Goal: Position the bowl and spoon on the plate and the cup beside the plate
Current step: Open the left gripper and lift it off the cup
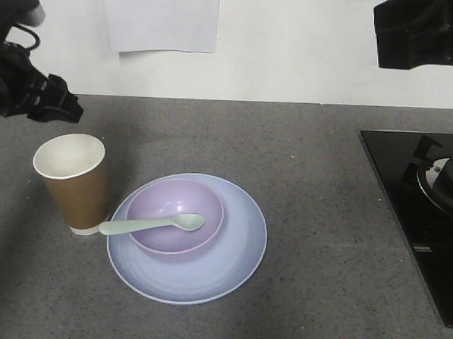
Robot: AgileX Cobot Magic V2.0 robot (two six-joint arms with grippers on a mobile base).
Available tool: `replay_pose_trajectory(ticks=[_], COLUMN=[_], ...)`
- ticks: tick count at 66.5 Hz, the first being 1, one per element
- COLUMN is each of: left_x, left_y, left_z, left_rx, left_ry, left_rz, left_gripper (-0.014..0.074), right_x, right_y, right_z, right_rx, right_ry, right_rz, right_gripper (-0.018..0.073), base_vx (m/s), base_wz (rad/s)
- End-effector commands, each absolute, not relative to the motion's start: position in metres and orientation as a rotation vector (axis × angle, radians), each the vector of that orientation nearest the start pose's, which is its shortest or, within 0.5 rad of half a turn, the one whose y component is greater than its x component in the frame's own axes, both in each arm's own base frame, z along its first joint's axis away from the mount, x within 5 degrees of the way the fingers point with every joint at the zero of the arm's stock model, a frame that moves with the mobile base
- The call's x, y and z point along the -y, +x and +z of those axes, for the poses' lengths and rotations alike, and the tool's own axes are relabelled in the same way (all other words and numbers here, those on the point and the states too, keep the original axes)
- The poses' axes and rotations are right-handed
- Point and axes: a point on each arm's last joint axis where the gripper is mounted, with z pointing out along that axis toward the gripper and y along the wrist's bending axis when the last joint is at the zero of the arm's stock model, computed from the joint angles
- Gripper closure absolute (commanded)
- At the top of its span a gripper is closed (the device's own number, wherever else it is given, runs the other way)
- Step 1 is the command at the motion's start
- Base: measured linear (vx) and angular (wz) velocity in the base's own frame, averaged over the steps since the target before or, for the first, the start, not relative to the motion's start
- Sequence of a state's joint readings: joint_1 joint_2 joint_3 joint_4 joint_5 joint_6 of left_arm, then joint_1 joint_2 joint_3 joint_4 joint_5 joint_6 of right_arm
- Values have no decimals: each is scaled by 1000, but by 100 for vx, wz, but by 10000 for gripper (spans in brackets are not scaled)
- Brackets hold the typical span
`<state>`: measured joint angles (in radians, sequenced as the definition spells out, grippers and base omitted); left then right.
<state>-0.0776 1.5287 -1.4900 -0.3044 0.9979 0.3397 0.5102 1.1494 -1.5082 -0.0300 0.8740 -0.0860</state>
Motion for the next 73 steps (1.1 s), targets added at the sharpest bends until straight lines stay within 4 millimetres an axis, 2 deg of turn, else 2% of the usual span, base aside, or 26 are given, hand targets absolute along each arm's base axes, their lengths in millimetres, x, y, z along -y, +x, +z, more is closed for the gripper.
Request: replay_pose_trajectory(ticks=[1,9,20,28,41,52,73], left_x=[49,47,42,39,38,38,38], left_y=[310,296,270,250,233,231,230], left_z=[423,453,490,509,521,522,521], left_rx=[-2250,-2107,-1886,-1784,-1734,-1726,-1743], left_ry=[349,320,283,272,271,270,272], left_rz=[-283,-261,-219,-201,-195,-194,-204], left_gripper=[193,290,606,605,604,604,604], right_x=[-101,-101,-101,-101,-98,-93,-89], right_y=[188,189,189,190,192,195,197], right_z=[503,505,507,509,513,516,516], right_rx=[-1808,-1791,-1771,-1743,-1697,-1686,-1691], right_ry=[-562,-556,-551,-544,-532,-438,-403], right_rz=[235,238,236,236,174,148,118], right_gripper=[570,570,570,570,568,565,562], base_vx=[0,0,0,0,0,0,0], base_wz=[0,0,0,0,0,0,0])
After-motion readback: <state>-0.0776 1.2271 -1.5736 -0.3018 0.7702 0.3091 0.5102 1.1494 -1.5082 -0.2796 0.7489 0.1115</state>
